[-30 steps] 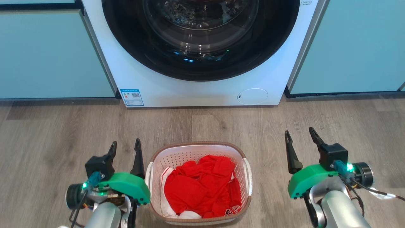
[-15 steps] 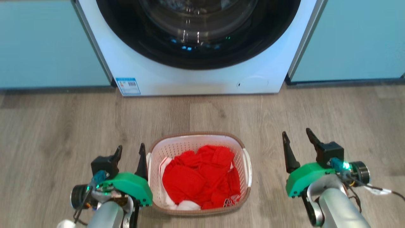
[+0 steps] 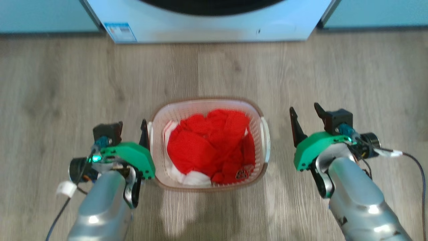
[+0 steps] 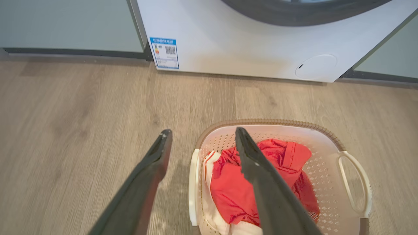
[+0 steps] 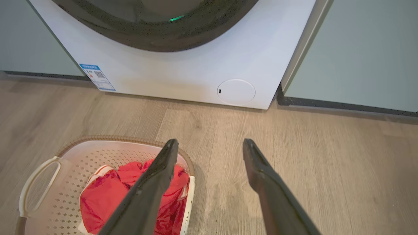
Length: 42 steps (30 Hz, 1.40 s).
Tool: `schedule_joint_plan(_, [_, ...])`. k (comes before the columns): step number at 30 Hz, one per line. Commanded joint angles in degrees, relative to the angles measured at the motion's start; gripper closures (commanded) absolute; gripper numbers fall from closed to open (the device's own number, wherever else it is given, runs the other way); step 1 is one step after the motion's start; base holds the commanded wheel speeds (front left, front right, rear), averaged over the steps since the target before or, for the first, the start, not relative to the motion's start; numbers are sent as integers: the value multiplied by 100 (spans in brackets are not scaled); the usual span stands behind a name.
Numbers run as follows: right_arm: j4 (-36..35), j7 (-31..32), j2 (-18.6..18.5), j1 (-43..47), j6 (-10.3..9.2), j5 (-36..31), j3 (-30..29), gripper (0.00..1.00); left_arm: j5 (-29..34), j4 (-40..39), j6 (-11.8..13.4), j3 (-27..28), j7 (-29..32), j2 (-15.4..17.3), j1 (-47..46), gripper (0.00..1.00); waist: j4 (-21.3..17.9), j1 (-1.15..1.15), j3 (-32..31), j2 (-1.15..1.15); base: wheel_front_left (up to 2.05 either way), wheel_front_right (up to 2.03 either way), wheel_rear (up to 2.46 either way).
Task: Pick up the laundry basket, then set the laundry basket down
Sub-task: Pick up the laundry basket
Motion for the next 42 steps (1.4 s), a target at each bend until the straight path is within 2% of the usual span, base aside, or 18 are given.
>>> schedule_joint_plan(1, [-10,-31,17,-112,41,33,168,0,46,2,-27,151,-30,69,-155,0,-16,-1,530,0,0,0,0])
schedule_joint_plan(9, [891,125,65,-972,41,614,534,0,233,1196,-179,58,-30,70,-1072,0,-69,-1,1460,0,0,0,0])
schedule_joint_plan(13, [1255,290,80,-1308,41,826,803,0,194,1936,-339,36,-26,70,-1537,0,-90,-1,1877,0,0,0,0])
schedule_joint_plan(17, [1507,391,91,-1531,41,1127,1017,0,202,2351,-471,-44,50,73,-1896,0,-106,-1,2125,0,0,0,0])
schedule_joint_plan(27, [1444,678,81,-1813,41,2063,1978,0,219,2579,-566,-197,504,153,-2300,0,-119,-1,2562,0,0,0,0])
schedule_joint_plan(42, [1940,1047,69,-2531,41,2582,2795,0,321,2611,-534,-478,975,231,-2715,0,-56,-1,3153,0,0,0,0])
